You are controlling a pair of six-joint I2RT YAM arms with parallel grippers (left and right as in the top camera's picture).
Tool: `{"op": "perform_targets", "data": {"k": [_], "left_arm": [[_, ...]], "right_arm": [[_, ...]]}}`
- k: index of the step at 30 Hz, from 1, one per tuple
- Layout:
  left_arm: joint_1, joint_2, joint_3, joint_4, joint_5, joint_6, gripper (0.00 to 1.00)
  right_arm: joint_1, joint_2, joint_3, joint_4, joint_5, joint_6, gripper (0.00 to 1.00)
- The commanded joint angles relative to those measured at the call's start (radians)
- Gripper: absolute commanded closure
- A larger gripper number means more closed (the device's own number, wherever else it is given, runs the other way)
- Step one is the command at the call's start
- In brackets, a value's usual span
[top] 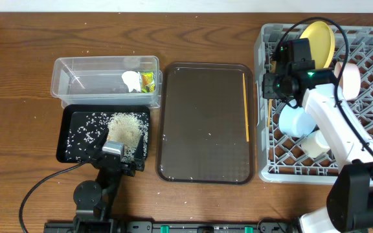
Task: Sort waste into correct bins and load items into the dishwasher rack
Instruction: 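Close the right gripper around the chopsticks, then lift the chopsticks and carry them right toward the rack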
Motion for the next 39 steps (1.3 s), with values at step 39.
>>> {"op": "perform_targets", "data": {"k": [39], "left_arm": [[0.006, -0.003, -0.026, -0.018, 0.02, 0.01, 0.05]], "right_arm": [[0.27, 0.306, -0.002, 0.021, 0.083, 0.136, 0.99]]}}
